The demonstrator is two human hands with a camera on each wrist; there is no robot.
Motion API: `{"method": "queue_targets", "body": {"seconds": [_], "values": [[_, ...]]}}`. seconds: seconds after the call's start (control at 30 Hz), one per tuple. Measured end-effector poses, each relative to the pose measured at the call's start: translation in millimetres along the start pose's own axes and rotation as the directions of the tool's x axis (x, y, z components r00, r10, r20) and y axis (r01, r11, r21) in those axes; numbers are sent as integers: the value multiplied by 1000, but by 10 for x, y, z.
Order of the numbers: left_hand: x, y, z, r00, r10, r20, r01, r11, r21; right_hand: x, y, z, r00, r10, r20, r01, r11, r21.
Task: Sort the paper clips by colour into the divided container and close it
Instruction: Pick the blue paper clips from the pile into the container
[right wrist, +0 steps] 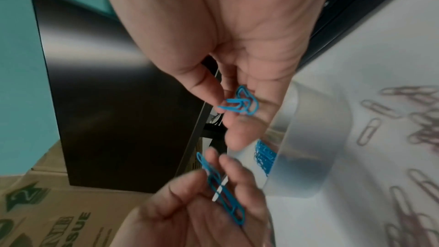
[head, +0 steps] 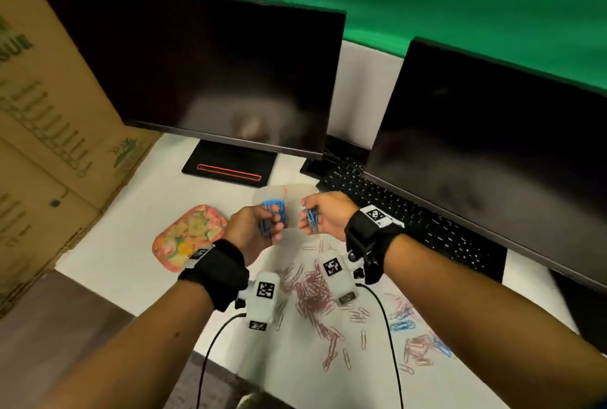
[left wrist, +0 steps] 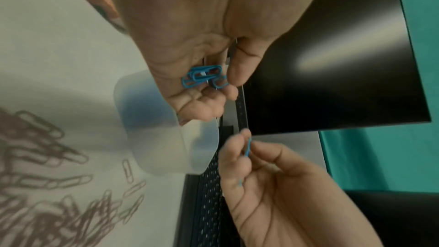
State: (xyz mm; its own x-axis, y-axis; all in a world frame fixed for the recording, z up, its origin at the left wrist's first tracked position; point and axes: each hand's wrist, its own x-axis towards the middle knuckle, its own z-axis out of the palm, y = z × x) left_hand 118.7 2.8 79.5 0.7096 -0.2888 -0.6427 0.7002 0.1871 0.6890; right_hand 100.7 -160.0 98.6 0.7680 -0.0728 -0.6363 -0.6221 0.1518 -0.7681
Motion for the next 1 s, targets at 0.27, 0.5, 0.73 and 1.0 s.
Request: {"method": "queue_targets", "body": {"seconds": [0.27,0.5,0.73,1.0], "values": [[231,286,-35,998,-11,-63,13,999,39,451,-221,493,996,29,-87,-40,992,-118],[384,355,-60,992,54,-113,-25,968,249,420,-199,281,993,-111,-43,95,958,-272],[219,109,190,975,167,149,-223,787,576,30,199,-647,992,-39,-123,21,990,-140],[200,-845,850,852,49,522,-517,237,822,-743,1125,-1603,899,-189,-396,-197,632,-750]]}}
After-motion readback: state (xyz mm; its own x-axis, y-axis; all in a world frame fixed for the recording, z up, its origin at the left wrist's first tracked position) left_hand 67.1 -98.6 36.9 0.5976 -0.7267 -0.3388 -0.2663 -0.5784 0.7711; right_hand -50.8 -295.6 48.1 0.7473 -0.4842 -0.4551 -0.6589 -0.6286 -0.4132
